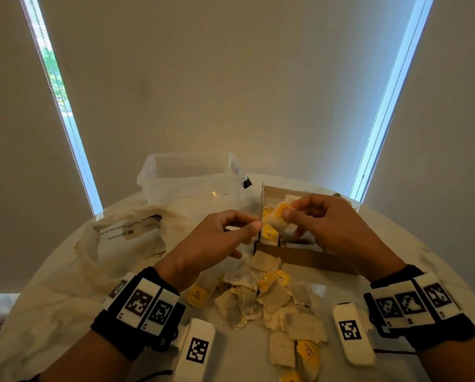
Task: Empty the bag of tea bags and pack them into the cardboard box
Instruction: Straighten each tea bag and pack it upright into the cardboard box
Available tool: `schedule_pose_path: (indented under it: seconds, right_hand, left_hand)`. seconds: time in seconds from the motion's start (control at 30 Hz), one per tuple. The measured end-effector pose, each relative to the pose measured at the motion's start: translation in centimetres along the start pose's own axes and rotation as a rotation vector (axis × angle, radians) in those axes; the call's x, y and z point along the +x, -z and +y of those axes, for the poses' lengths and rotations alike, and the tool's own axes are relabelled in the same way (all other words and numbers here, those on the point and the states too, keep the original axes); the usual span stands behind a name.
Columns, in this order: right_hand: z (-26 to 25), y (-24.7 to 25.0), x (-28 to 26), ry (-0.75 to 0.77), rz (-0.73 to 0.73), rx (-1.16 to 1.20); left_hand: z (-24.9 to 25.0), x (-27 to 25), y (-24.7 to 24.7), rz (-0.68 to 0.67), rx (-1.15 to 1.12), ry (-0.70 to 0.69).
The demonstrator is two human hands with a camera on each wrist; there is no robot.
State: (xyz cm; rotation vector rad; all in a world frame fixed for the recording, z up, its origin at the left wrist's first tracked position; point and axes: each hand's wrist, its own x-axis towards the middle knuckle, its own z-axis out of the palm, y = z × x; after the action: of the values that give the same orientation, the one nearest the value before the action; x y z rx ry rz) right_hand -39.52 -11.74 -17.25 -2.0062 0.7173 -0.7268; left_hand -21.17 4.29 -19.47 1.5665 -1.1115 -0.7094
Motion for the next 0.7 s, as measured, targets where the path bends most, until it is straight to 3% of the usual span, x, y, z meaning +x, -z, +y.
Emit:
schedule_pose_path:
  seconds: [0.13,0.43,0.7]
  right_hand:
    - [0.4,0.4,1.3,-0.056,-0.027,-0.133]
    - [-0.9,-2.5,4.8,-0.126,-0.345,-0.58]
    - [-1.2,-3.0,5.6,-0.186,-0.451,-0.661]
  left_hand:
    - [-0.2,0.1,-0.3,-0.081,0.061,0.086]
    - [-0.5,0.4,-0.4,-0.141,0.173,0.141]
    - [-0.3,0.4,-0.4,-0.168,0.245,0.122]
